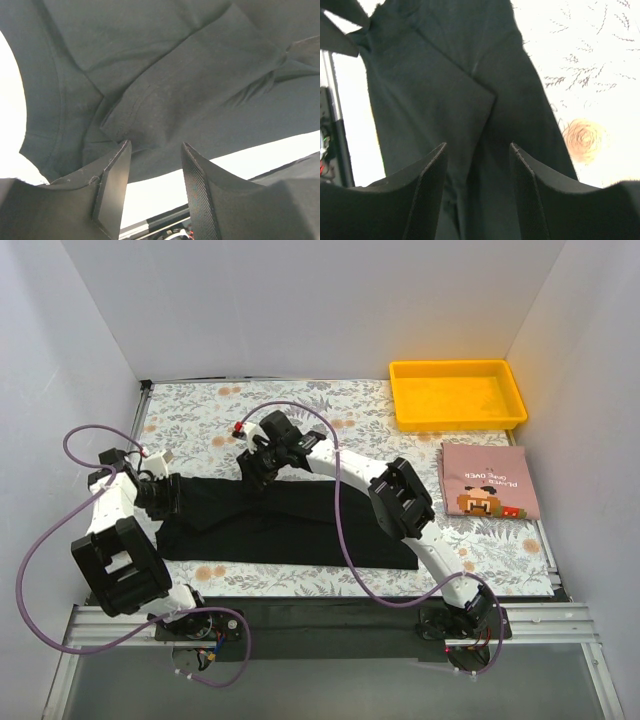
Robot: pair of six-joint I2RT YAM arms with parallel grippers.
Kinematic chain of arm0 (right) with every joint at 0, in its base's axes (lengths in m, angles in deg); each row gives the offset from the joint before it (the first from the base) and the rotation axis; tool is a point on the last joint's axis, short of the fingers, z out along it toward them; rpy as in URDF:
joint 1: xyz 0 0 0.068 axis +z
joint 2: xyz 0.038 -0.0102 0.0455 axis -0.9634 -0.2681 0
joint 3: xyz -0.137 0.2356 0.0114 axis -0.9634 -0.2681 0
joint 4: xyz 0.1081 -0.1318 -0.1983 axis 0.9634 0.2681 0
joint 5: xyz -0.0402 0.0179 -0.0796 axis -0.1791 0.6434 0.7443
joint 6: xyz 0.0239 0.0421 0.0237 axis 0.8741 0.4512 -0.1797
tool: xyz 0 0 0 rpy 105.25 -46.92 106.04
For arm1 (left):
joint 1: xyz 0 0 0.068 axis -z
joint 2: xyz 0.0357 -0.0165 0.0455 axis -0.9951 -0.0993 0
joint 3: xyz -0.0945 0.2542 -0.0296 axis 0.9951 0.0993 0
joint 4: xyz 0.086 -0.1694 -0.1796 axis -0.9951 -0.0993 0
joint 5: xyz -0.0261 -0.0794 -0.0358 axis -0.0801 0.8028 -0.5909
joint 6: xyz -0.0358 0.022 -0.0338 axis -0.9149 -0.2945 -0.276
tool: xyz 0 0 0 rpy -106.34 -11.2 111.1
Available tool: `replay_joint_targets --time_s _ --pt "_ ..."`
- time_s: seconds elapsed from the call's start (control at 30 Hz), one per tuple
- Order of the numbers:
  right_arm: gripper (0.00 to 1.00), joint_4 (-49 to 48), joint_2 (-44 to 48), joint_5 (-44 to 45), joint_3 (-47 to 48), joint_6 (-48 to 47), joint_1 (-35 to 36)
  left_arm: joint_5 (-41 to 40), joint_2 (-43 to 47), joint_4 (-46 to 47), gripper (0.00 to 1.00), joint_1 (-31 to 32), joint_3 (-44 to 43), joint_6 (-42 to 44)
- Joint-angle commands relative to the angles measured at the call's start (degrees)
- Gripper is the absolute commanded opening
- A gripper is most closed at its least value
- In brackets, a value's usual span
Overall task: Fold and stack the t-shirts
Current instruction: Fold the tshirt
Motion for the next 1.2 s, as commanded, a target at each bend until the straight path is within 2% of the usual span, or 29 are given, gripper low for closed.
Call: replay_joint_targets --time_s 0.0,0.27,0.4,0.9,0.97,1.0,1.07,1.17 --pt "0.6 -4.3 -1.62 2.28 3.39 2.45 1.07 -1.27 -0.14 -0.03 0.44 -0.27 -1.76 -2.88" --pt "0.6 -7.56 -4.08 1.58 4.88 4.21 2.47 -2.24 0.3 -0.03 0.46 -0.36 0.17 -3.05" --pt "0.56 -8.96 -5.4 1.4 4.88 4.73 2.83 -2.24 0.48 0.32 0.46 -0.27 0.79 -3.58" --pt "0.53 -9.41 -6.11 2.02 4.36 5.26 3.09 -3.56 -0.05 1.37 0.47 -0.27 2.02 -3.67" --pt "0.45 -9.41 -5.85 0.88 4.27 5.35 3.18 -3.39 -0.31 1.29 0.47 -0.27 2.37 -3.76" --pt "0.37 -9.41 -5.58 0.53 3.83 5.35 3.27 -3.39 -0.31 1.29 0.47 -0.27 2.37 -3.84" --pt "0.28 -9.32 -4.71 -0.35 3.22 5.44 3.35 -3.21 -0.05 1.64 0.45 -0.27 2.37 -4.11" --pt "0.2 -9.49 -3.3 -1.06 1.72 5.27 3.35 -3.21 0.13 2.34 0.38 -0.27 2.2 -4.29"
